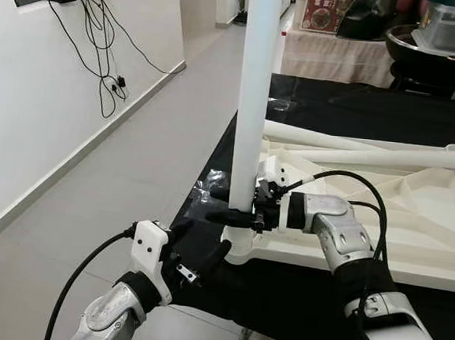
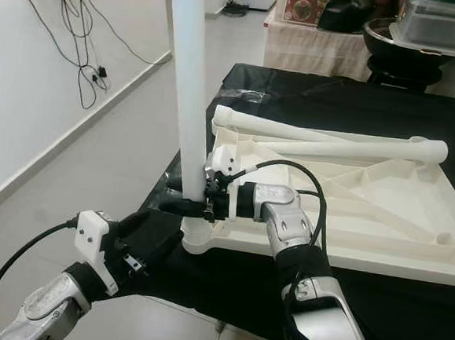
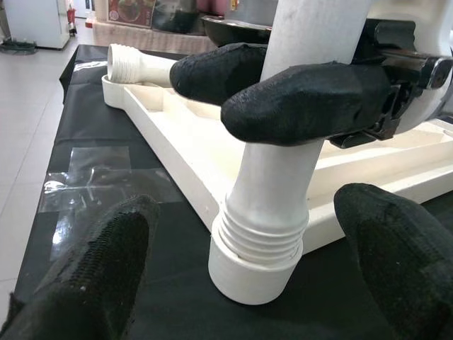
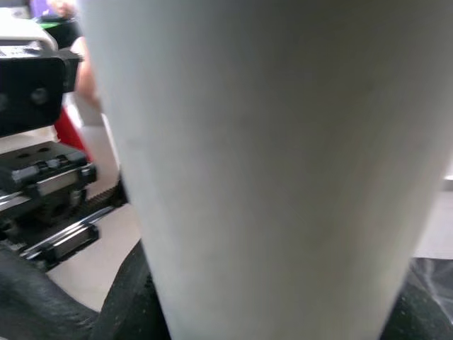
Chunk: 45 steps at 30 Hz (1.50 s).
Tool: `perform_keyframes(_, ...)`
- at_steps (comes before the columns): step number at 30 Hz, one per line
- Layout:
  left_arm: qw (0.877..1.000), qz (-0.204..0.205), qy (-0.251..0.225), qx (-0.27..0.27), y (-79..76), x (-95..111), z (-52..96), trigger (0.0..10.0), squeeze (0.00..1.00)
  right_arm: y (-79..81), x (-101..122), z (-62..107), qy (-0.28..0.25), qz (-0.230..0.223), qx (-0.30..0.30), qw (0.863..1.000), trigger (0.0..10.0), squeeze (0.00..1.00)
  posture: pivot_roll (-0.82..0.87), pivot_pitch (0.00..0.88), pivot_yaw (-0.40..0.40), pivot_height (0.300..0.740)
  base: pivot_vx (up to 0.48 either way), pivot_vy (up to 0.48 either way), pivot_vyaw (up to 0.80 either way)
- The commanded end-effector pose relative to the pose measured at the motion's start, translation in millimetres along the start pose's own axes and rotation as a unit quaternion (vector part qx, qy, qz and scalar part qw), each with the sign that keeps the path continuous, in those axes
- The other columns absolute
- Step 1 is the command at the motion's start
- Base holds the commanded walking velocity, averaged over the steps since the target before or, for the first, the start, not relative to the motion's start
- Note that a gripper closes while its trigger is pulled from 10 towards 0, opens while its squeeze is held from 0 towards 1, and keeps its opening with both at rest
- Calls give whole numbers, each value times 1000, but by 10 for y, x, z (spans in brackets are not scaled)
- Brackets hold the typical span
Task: Building children table
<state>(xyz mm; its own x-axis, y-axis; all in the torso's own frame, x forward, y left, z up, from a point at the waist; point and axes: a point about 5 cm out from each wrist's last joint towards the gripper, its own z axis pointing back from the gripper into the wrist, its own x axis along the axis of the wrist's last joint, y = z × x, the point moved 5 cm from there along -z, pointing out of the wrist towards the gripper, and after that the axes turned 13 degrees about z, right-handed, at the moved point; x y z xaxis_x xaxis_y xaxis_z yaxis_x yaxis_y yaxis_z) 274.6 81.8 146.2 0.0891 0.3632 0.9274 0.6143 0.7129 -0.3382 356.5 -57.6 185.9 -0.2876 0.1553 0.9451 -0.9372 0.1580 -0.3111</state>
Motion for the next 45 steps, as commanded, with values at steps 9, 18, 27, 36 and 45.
perform_keyframes(9,1000,15,9,13,29,-69,82,10000,0,-324,-467,188,73,-76,-388,916,0,0,-8,157,10,740,0,0,0)
perform_keyframes(18,1000,16,16,11,57,-75,87,10000,0,-32,-474,-117,82,-93,-412,903,0,0,-2,162,30,740,0,0,0)
perform_keyframes(27,1000,19,13,15,79,-74,81,10000,0,-4,-169,-344,28,-60,-302,951,10000,1000,2,157,23,740,0,0,0)
perform_keyframes(36,1000,15,14,14,66,-92,89,10000,0,140,30,-392,4,20,-52,998,10000,0,23,148,17,740,0,0,0)
perform_keyframes(45,1000,7,17,16,41,-119,108,10000,0,142,107,-367,-5,13,56,998,9608,0,43,139,14,740,0,0,0)
